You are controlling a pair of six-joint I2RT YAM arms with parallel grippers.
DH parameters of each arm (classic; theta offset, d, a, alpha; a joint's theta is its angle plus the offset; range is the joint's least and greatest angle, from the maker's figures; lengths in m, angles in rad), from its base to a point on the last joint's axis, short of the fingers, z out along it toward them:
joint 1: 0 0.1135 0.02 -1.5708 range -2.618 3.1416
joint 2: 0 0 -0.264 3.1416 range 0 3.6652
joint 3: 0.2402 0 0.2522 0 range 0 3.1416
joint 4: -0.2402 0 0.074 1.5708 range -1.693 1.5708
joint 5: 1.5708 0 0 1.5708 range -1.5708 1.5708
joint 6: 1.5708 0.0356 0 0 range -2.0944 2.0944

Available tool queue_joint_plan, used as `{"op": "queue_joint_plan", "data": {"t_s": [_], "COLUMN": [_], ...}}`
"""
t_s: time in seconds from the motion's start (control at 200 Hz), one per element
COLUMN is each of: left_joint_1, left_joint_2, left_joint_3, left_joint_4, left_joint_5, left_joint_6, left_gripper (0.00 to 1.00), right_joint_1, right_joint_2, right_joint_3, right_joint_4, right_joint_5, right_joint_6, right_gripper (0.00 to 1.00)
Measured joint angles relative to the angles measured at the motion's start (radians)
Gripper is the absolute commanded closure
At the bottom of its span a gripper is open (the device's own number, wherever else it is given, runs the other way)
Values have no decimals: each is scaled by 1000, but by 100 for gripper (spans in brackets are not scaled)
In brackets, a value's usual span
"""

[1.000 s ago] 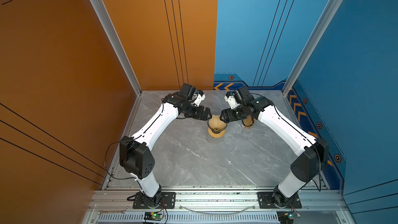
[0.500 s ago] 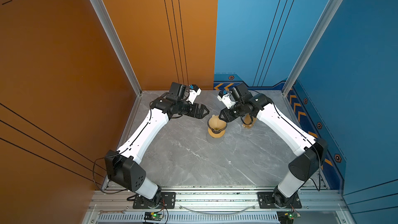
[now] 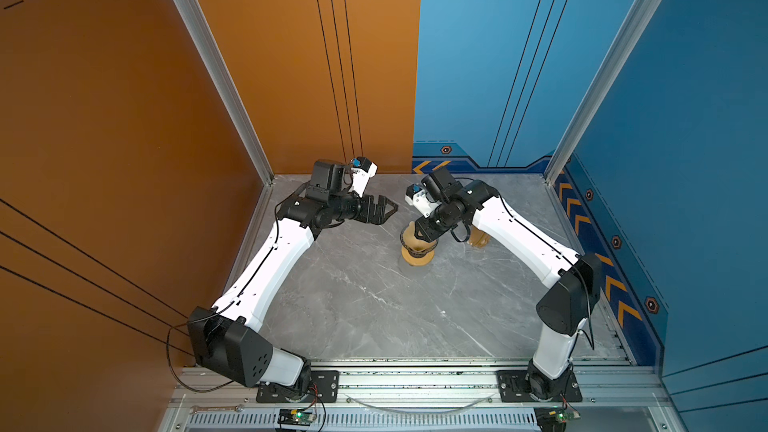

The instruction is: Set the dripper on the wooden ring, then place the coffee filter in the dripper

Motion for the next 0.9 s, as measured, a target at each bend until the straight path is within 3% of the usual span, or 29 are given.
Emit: {"op": "queue_joint_plan", "data": {"t_s": [0.32, 0.611, 0.896], "left_joint_1": [0, 0, 0], "left_joint_2": [0, 7, 11], "left_joint_3": [0, 0, 0], "left_joint_4": [8, 10, 10], "left_joint_5": [7, 11, 14], "left_joint_6": [-6, -10, -18], "left_gripper": [2, 2, 2], "right_joint_1": [0, 0, 6], "right_joint_2": [66, 94, 116], "right_joint_3": [14, 15, 17], "right_joint_4": [-11, -16, -17], "right_joint_5": [8, 24, 29], "right_joint_6": [-48, -71, -74], "right_gripper": [65, 55, 54]}}
